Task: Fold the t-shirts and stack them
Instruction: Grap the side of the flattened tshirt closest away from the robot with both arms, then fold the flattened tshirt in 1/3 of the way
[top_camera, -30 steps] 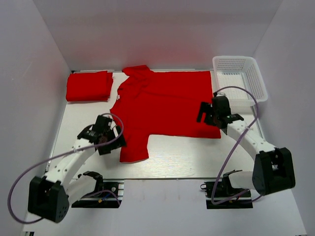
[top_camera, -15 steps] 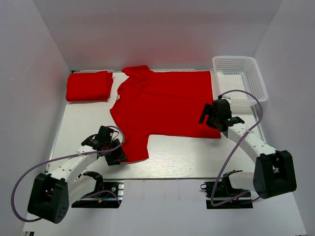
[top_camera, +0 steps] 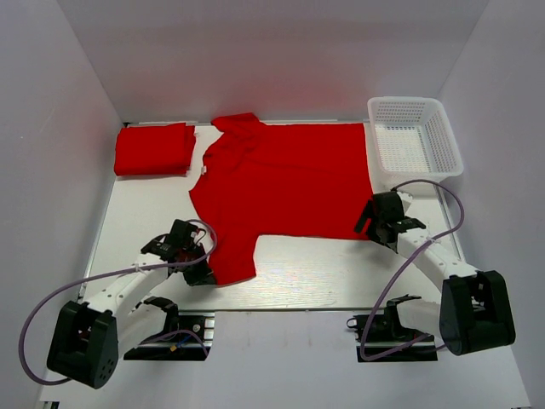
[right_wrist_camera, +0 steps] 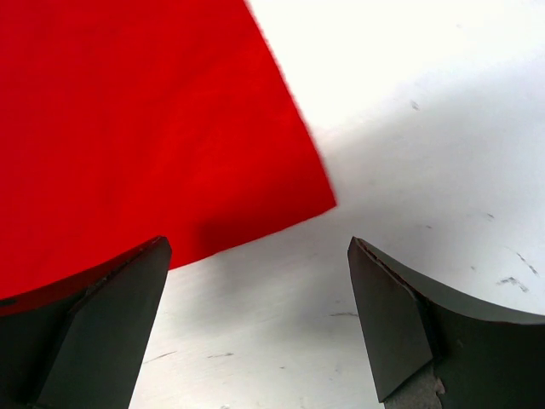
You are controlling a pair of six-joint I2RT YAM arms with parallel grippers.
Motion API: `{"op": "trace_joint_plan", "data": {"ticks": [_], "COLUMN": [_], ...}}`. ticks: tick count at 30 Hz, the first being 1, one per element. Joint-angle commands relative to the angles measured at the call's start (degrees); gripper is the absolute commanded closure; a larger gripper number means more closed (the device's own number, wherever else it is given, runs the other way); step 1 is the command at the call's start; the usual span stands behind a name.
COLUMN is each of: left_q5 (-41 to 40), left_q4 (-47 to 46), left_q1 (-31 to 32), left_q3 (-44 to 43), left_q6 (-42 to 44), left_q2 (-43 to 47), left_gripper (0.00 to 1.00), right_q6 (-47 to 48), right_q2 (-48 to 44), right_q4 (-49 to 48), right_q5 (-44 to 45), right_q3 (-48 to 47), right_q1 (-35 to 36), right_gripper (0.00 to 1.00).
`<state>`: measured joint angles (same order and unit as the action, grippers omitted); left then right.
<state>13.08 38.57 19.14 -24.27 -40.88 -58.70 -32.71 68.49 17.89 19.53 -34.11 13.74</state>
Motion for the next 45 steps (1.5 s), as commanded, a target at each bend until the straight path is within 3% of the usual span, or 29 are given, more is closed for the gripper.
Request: {"op": "trace_joint_plan", "data": {"ticks": [1, 10, 12, 18, 21, 25, 26, 36, 41, 45], "left_q5": [3.42, 8.44, 9.06, 9.06, 9.59, 13.63, 14.16, 11.71, 5.39, 0.55], "left_q4": [5.37, 8.64, 8.02, 6.62, 4.33, -2.25, -3.75, -13.16, -15.28, -13.62], "left_q1": [0.29, 0.82, 0.82, 1.34, 1.87, 1.87, 1.87, 1.87, 0.82, 0.82], "left_q3": [-0.25, -0.78, -0.25, -3.32, -4.99, -7.8, -8.42, -21.94, -28.01, -37.76], "left_q6": [0.37, -1.39, -1.39, -0.78, -0.07, 1.94, 1.95, 4.5, 4.67, 5.38], "left_q2": [3.85, 7.46, 7.98, 7.98, 7.28, 4.3, 3.51, -7.39, -14.06, -20.83], "left_gripper": [1.0, 1.0, 1.0, 1.0, 1.0, 1.0, 1.0, 1.0, 1.0, 1.0], "right_q6": [-2.54, -3.94, -4.12, -4.21, -4.12, -3.24, -2.63, 2.64, 5.72, 7.92], "right_q2": [-0.38, 4.37, 5.25, 7.8, 8.24, 6.75, 5.88, 3.4, 7.34, 10.7], "right_q4": [-0.4, -4.7, -5.67, -8.66, -9.36, -9.45, -9.54, -6.2, -4.97, -3.31], "right_q5": [3.15, -0.01, -0.98, -3.62, -4.49, -4.85, -4.94, -2.92, -3.27, -5.11], "right_q3": [1.32, 2.38, 2.73, 3.26, 3.61, 3.43, 3.35, -0.78, -5.86, -9.74], "right_q1": [-1.17, -3.45, -3.8, -4.24, -4.33, -4.07, -4.16, -4.16, -4.07, -3.81], "right_gripper": [0.1, 0.1, 0.14, 0.44, 0.72, 0.98, 1.0, 1.0, 1.0, 1.0]}}
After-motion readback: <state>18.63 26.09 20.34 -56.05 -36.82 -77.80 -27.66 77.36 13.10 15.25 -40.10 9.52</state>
